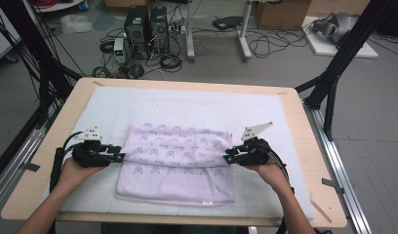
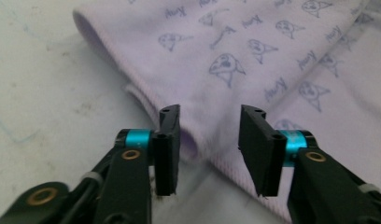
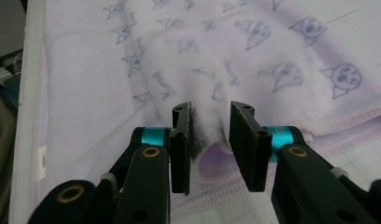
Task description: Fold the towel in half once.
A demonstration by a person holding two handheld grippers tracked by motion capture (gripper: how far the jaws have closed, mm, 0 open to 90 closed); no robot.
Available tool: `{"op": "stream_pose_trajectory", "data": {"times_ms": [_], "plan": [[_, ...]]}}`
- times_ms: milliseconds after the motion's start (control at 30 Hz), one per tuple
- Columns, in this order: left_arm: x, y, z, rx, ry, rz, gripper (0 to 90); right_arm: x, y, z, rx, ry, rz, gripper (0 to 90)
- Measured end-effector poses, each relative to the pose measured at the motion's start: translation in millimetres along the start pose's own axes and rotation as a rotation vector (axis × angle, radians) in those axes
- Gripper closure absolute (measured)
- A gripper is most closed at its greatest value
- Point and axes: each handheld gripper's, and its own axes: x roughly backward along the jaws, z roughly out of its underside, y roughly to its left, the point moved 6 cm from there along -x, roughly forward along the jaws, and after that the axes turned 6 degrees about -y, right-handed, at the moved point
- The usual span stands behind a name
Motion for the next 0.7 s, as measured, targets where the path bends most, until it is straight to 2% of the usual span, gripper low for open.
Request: {"op": "stream_pose_trajectory", "data": {"times_ms": [67,100,167,200,233,267,333,367,433,467,533,600,667,700], "plan": [[2.0,3.7,-11.4,0.002,-0.028,-0.013,53.8,5.3,-4.4,-8.7,0.005,-0.057,0.04,65.4],[1.3,4.7,-17.8,-0.002,-0.048,-0.024,53.8,5.7,-8.3,-16.0,0.0,-0.081,0.046,63.7],[-3.0,6.9,-26.1,-0.025,-0.051,-0.025,57.9,3.0,-14.9,-25.5,0.01,-0.089,0.068,63.0],[-8.5,8.3,-29.6,-0.038,-0.05,-0.026,60.6,0.2,-17.5,-27.2,0.018,-0.083,0.073,63.0],[-13.8,9.7,-30.4,-0.04,-0.044,-0.02,62.1,-6.0,-21.7,-26.7,0.028,-0.051,0.079,62.9],[-19.8,11.3,-30.1,-0.028,-0.04,-0.015,63.1,-11.9,-23.9,-23.8,0.02,-0.03,0.072,62.9],[-30.2,15.6,-26.7,-0.029,-0.021,-0.027,63.0,-24.6,-26.6,-16.0,0.018,0.027,0.054,60.7],[-37.8,18.0,-22.5,-0.026,0.004,-0.039,62.1,-28.4,-26.8,-13.3,0.023,0.045,0.055,60.3],[-47.6,18.5,-15.9,-0.038,0.049,-0.035,62.0,-36.7,-24.6,-8.1,0.032,0.055,0.046,61.0],[-52.5,17.4,-12.7,-0.063,0.07,-0.034,65.4,-39.4,-23.6,-6.5,0.043,0.063,0.049,63.1],[-53.2,15.9,-15.6,-0.084,0.053,-0.044,82.7,-45.7,-21.6,-0.6,0.087,0.104,0.06,72.6],[-52.7,15.8,-17.6,-0.085,0.062,-0.051,86.5,-48.3,-20.0,1.6,0.089,0.121,0.055,83.8],[-47.5,16.0,-23.0,-0.081,0.022,-0.06,87.8,-44.2,-20.1,-3.6,0.123,0.114,0.067,86.7],[-44.5,16.6,-26.4,-0.075,0.004,-0.061,87.9,-40.8,-20.6,-7.5,0.125,0.096,0.074,86.8]]}}
